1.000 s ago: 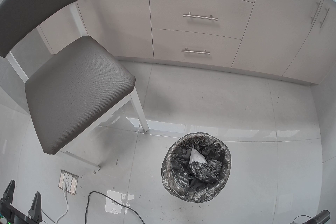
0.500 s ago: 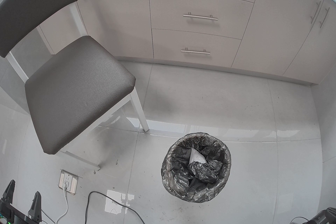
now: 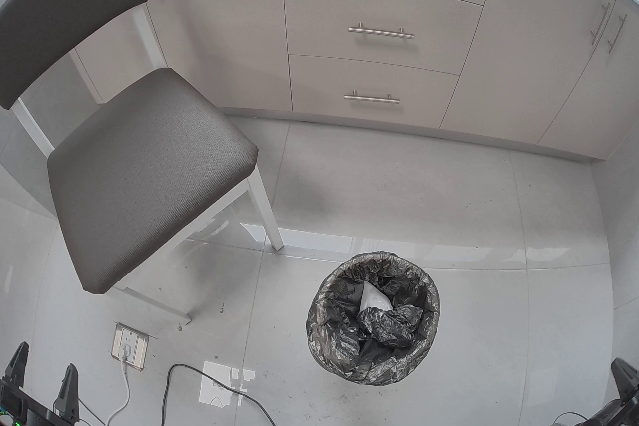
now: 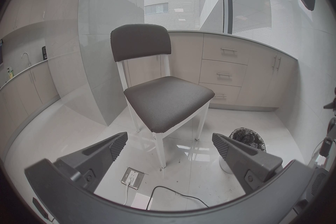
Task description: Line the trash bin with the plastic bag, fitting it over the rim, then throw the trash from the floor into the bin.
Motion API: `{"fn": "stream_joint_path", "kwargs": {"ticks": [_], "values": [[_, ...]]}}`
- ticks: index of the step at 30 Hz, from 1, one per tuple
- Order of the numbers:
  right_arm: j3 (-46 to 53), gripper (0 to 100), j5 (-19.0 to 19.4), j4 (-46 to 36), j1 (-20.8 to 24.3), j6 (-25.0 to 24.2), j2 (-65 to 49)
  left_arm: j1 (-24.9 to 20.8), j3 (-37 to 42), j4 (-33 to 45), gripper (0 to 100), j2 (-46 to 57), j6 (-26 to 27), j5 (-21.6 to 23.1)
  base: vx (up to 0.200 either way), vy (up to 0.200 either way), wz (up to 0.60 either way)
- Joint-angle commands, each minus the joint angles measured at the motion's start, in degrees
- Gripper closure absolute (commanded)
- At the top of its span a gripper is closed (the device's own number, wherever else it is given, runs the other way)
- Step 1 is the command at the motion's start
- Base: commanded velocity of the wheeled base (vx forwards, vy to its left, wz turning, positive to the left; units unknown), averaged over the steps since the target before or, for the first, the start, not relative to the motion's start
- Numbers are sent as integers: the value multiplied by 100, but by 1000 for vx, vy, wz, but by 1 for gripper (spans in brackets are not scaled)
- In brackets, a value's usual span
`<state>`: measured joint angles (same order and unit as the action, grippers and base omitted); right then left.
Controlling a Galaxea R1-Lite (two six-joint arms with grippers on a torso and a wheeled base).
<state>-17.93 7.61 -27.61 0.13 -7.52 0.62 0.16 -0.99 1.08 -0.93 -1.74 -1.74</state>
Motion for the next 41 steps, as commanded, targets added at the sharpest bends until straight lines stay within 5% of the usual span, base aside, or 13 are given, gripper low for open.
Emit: {"fn": "stream_joint_path", "kwargs": {"ticks": [1, 7, 13, 18, 26, 27, 32, 41], "values": [[1793, 100, -690, 3209, 4, 436, -62, 2, 55, -3, 0, 93, -1, -1, 0, 0, 0], [1749, 100, -831, 2998, 4, 383, -62, 2, 55, -3, 0, 93, -1, -1, 0, 0, 0], [1758, 100, -910, 2998, 4, 1262, -62, 2, 55, 6, 0, 93, -1, -1, 0, 0, 0], [1758, 100, -717, 2998, 4, 1367, -62, 11, 55, -3, 0, 93, -1, -1, 0, 0, 0], [1741, 100, -409, 2955, 4, 1042, -62, 2, 55, -3, 0, 93, -1, -1, 0, 0, 0], [1767, 100, -734, 2981, 4, 1016, -62, 2, 55, -3, 0, 93, -1, -1, 0, 0, 0], [1776, 100, -989, 2919, -5, 655, -62, 11, 55, -3, 0, 93, -1, -1, 0, 0, 0], [1776, 100, -682, 2805, 4, 946, -62, 11, 55, -3, 0, 93, -1, -1, 0, 0, 0]]}}
